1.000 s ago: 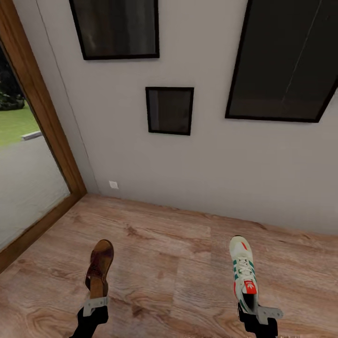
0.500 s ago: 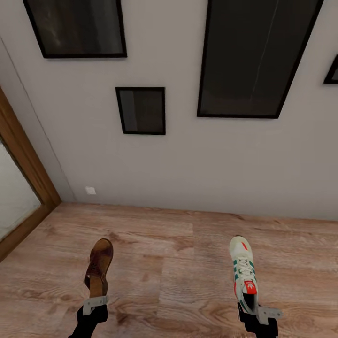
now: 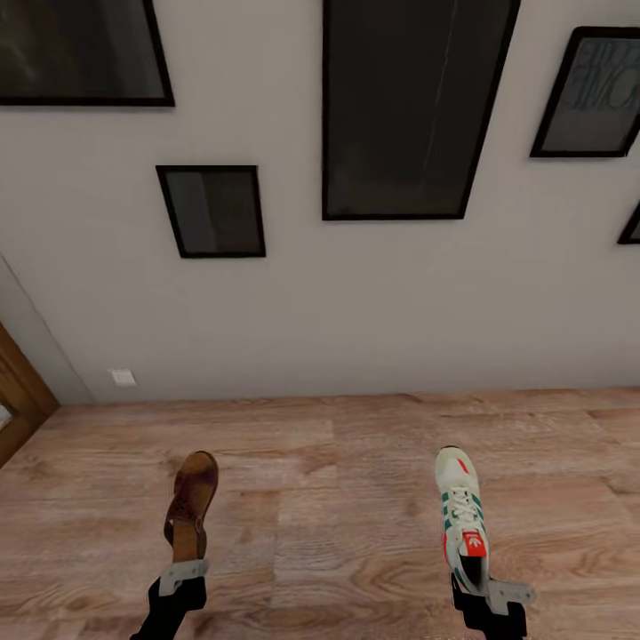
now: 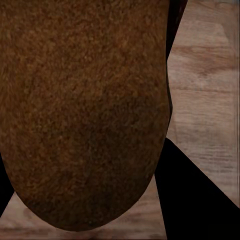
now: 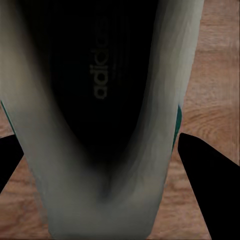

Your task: Pick up the two gym shoes and the two sandals from the corridor floor and place them onto the hallstand (shoe rack) in the corridor, making sure they are on the rack and not on the floor. Arrange them so the two gym shoes are next to each other and the two sandals are next to each other.

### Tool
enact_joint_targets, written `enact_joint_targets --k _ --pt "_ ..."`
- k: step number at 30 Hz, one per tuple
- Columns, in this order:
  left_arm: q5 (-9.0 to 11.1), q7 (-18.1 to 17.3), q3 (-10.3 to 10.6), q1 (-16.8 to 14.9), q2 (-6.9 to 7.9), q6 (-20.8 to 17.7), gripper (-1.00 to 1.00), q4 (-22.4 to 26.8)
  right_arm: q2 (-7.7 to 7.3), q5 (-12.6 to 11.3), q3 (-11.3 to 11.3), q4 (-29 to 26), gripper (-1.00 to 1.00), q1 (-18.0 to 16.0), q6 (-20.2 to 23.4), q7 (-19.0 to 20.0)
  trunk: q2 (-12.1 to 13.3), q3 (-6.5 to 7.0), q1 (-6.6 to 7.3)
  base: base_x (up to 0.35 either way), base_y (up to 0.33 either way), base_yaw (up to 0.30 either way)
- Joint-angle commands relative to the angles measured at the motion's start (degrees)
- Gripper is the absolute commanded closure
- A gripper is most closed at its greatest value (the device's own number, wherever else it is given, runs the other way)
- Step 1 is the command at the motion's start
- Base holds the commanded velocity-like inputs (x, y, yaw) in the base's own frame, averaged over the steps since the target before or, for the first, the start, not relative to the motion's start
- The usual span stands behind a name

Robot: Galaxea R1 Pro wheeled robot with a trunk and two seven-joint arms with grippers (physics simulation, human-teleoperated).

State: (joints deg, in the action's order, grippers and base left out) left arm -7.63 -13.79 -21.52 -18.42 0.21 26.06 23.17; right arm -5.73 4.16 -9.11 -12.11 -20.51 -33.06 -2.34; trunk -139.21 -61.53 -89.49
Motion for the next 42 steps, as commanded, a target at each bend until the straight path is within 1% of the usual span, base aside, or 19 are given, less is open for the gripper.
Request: enact_joint_targets --k 1,7,21,28,42 --pt "-0.56 -0.17 -0.46 -0.04 0.0 0.25 1.0 0.01 0.02 0.43 -0.17 0.05 1.0 -0.06 -0.16 -0.3 -0.02 -0.04 0.01 0.0 0.0 -0.3" --pt "-0.41 -0.3 -0.94 -0.04 0.11 0.38 1.0 -0.14 0.02 0.49 -0.19 0.07 1.0 -0.06 -0.16 -0.3 -0.02 -0.04 0.01 0.0 0.0 -0.3" --pt "-0.5 -0.31 -0.83 -0.04 0.15 0.4 1.0 -0.45 0.02 0.5 -0.18 0.07 1.0 -0.06 -0.16 -0.3 -0.02 -0.04 0.01 0.004 0.0 -0.3" --pt "-0.69 -0.03 -0.71 -0.04 -0.01 0.37 1.0 -0.56 0.02 0.5 -0.19 0.07 1.0 -0.06 -0.16 -0.3 -0.02 -0.04 0.01 0.249 -0.08 -0.3" --pt "-0.49 0.06 -1.09 -0.04 0.05 0.37 1.0 -0.75 0.02 0.41 -0.16 1.27 1.0 -0.06 -0.16 -0.27 -0.02 -0.04 0.01 0.254 -0.179 -0.3"
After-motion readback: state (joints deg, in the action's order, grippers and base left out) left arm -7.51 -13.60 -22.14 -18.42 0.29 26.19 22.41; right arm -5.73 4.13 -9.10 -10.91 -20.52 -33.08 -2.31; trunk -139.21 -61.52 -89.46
